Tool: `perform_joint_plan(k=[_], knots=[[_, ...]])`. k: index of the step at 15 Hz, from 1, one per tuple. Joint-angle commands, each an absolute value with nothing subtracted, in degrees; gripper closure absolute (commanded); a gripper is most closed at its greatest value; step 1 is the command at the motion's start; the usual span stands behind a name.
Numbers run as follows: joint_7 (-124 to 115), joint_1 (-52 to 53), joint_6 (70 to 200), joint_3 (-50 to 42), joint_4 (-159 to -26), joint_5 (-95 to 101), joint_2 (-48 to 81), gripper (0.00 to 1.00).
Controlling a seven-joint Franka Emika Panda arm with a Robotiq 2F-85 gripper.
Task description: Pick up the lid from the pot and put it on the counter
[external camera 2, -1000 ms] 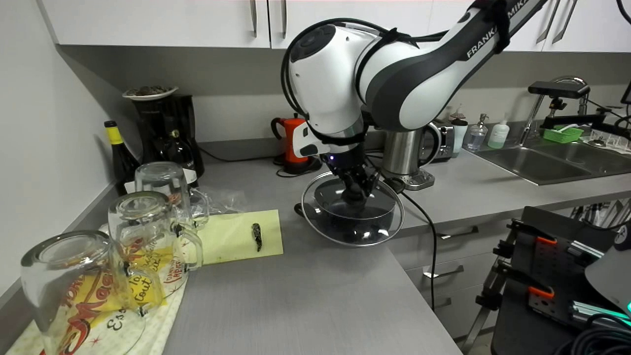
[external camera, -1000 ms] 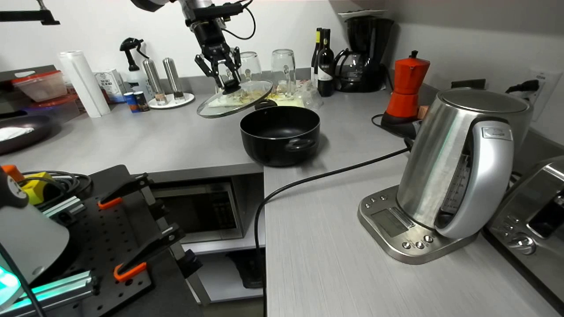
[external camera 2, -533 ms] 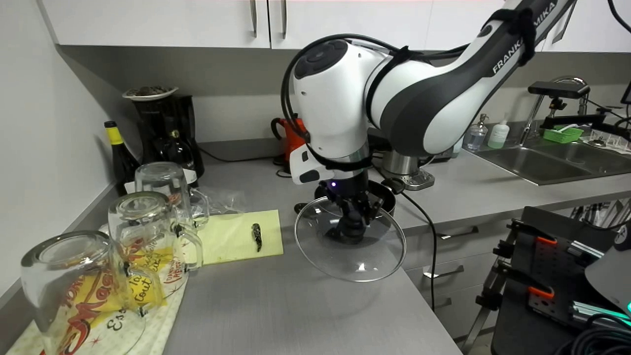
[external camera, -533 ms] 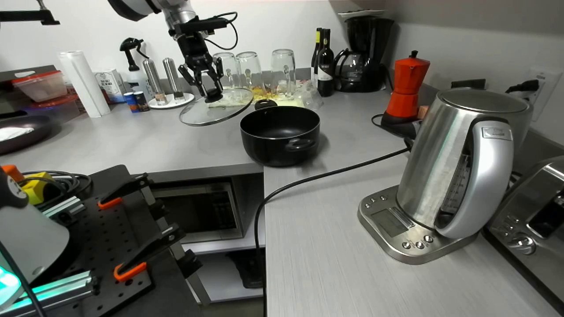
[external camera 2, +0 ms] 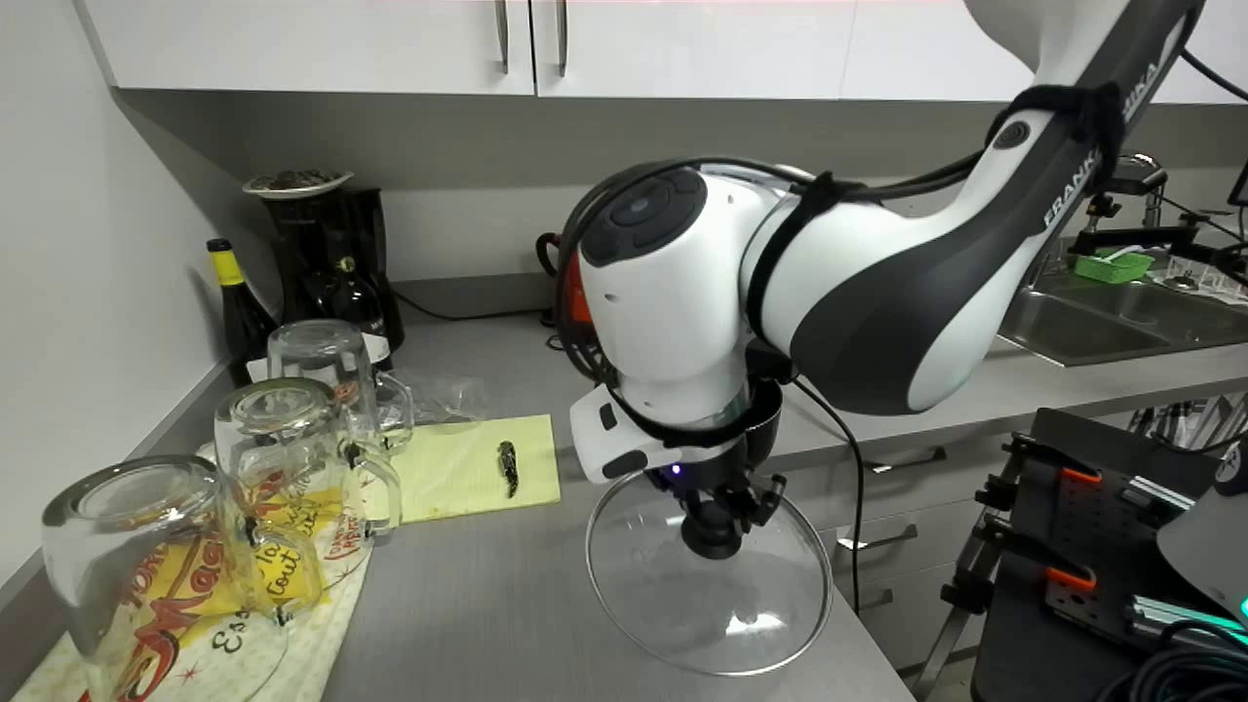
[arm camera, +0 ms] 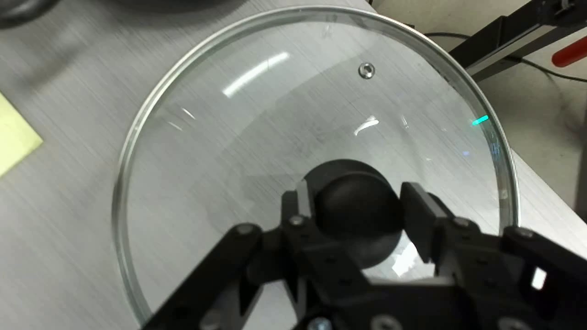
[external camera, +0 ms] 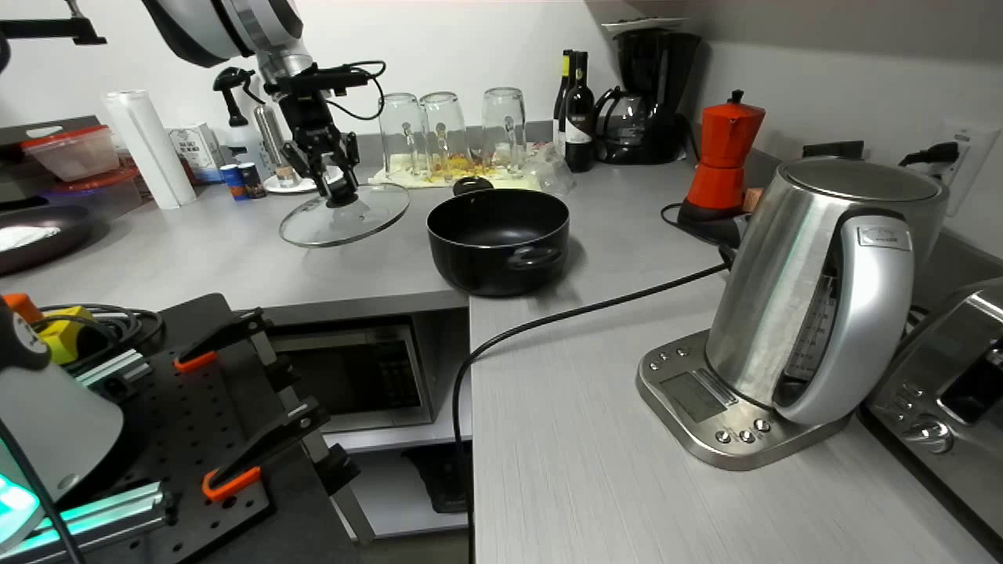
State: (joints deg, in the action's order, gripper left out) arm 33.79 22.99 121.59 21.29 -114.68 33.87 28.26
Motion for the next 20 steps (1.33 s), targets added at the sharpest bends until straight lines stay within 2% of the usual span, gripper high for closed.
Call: perform_joint_plan(k=[1,10,20], knots=[[33.5,24.6,122.1,20.9,-113.4,34.3,31.2,0.75],[33.3,25.0,126.4,20.4,-113.5,34.4,36.2,0.75],[31.8,26.9,124.4,18.9,-112.2,37.2,39.5,0.75]])
